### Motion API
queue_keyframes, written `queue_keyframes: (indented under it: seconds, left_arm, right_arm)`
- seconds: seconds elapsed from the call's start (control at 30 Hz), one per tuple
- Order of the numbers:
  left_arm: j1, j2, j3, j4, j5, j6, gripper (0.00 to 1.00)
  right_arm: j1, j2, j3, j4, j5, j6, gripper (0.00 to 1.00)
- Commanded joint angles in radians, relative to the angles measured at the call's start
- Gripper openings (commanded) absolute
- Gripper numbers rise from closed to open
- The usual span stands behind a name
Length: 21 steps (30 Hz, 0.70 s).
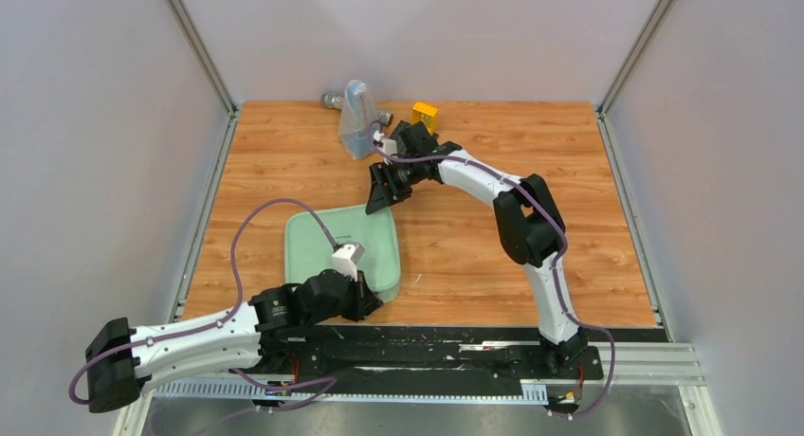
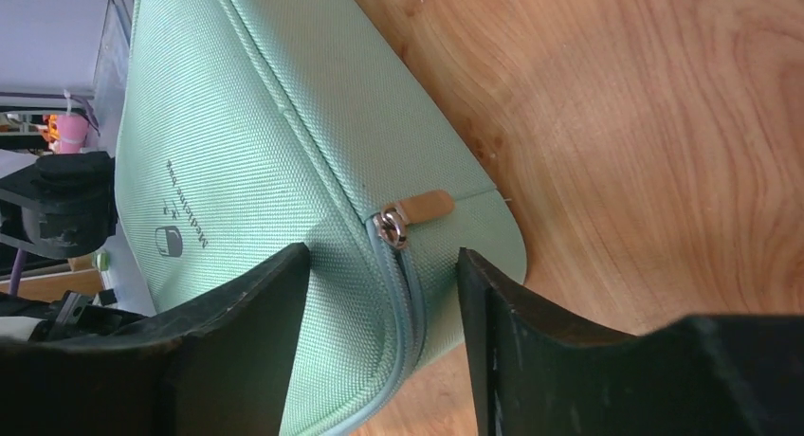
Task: Organize the medicine kit
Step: Zip the medicine box at the center of the board.
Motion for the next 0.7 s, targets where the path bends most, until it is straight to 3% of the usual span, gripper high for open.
queue_keyframes:
  seconds: [0.0, 0.17, 0.43, 0.67]
  left_arm:
    - [0.001, 0.009, 0.035, 0.005, -0.063, 0.021, 0.00]
    - [0.001, 0.052, 0.070, 0.020, -0.061, 0.065, 0.00]
    - [0.006, 0.247, 0.178, 0.118, -0.015, 0.190, 0.00]
    - [0.065, 0.409, 0.287, 0.243, 0.105, 0.293, 0.00]
  right_arm:
    - [0.008, -0.061, -0.079, -0.044, -0.104, -0.073, 0.51]
    - [0.004, -0.177, -0.272, -0.009, -0.026, -0.056, 0.24]
    - [-0.083, -0.470, -0.672, 0.181, 0.157, 0.096, 0.15]
    - [-0.150, -0.832, -0.981, 0.217, 0.374, 0.205, 0.14]
